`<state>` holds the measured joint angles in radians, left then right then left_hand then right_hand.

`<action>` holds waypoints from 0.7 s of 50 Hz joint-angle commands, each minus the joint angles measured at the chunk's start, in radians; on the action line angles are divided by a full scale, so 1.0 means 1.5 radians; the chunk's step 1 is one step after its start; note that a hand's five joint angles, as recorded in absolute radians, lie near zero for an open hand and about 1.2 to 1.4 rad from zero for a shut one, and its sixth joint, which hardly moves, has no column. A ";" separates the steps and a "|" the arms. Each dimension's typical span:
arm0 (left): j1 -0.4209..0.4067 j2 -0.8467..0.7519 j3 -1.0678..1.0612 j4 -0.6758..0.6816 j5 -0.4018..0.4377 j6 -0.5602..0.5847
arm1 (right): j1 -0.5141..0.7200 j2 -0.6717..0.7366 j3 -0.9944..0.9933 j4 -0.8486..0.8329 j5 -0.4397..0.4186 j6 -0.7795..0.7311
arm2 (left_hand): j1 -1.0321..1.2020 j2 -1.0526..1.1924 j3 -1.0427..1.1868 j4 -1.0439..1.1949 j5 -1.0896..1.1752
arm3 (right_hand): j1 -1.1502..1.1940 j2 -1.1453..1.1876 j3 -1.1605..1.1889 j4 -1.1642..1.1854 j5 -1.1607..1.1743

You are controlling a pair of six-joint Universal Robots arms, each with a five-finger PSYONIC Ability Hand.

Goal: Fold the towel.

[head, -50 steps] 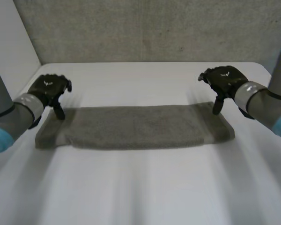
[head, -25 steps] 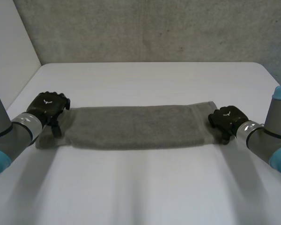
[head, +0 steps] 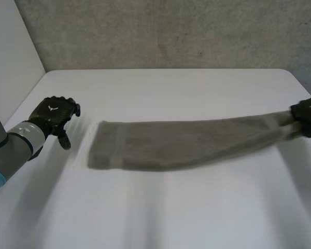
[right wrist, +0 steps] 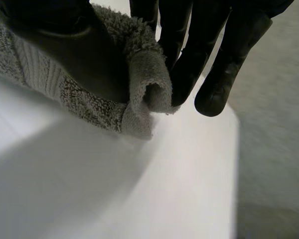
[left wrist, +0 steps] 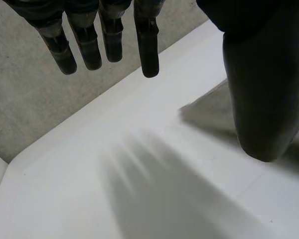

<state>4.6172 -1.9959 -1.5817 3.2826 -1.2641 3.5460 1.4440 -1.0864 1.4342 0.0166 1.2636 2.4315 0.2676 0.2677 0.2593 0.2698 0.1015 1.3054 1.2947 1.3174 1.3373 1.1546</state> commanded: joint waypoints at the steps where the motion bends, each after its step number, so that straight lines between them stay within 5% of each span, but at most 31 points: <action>1: 0.000 0.010 -0.001 -0.001 0.000 -0.004 | -0.061 -0.021 -0.089 0.076 -0.028 -0.054 | 0.011 0.011 0.016 0.009 0.005 | 0.061 0.068 0.053 0.039 0.045; 6: -0.002 0.014 0.000 0.000 -0.001 -0.006 | 0.030 -0.022 -0.169 0.140 -0.031 -0.001 | 0.011 0.011 0.016 0.009 0.005 | 0.061 0.068 0.053 0.039 0.045; 14: -0.010 0.029 -0.005 -0.001 -0.002 -0.037 | 0.300 0.028 -0.255 0.153 -0.021 0.104 | 0.009 0.009 0.015 0.007 0.003 | 0.061 0.068 0.053 0.039 0.045; 16: -0.010 0.034 -0.009 -0.001 -0.001 -0.047 | 0.407 0.064 -0.288 0.150 -0.014 0.136 | 0.009 0.009 0.015 0.007 0.003 | 0.061 0.068 0.053 0.039 0.045; 23: -0.010 0.037 -0.007 -0.001 -0.001 -0.050 | 0.556 0.193 -0.372 0.136 0.047 0.145 | 0.005 0.005 0.011 0.004 -0.001 | 0.061 0.068 0.053 0.039 0.045; 25: -0.012 0.037 -0.006 -0.001 -0.001 -0.050 | 0.576 0.229 -0.396 0.141 0.066 0.140 | 0.005 0.005 0.011 0.004 -0.001 | -0.021 -0.014 -0.029 -0.042 -0.037; 27: -0.020 0.037 -0.004 -0.001 -0.001 -0.051 | 0.597 0.279 -0.425 0.154 0.106 0.126 | 0.005 0.005 0.011 0.004 -0.001 | -0.693 -0.686 -0.701 -0.714 -0.709; 35: -0.050 0.036 0.003 0.000 -0.002 -0.051 | 0.568 0.239 -0.402 0.156 0.142 0.130 | 0.003 0.003 0.009 0.002 -0.003 | -0.754 -0.747 -0.762 -0.775 -0.770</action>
<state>4.5765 -1.9399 -1.5858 3.2818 -1.2655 3.4692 2.3427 -0.6750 0.7998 0.2456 1.4479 2.6226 0.2675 0.2677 0.2593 0.2695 0.1005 0.2883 0.2609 0.2785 0.2828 0.0705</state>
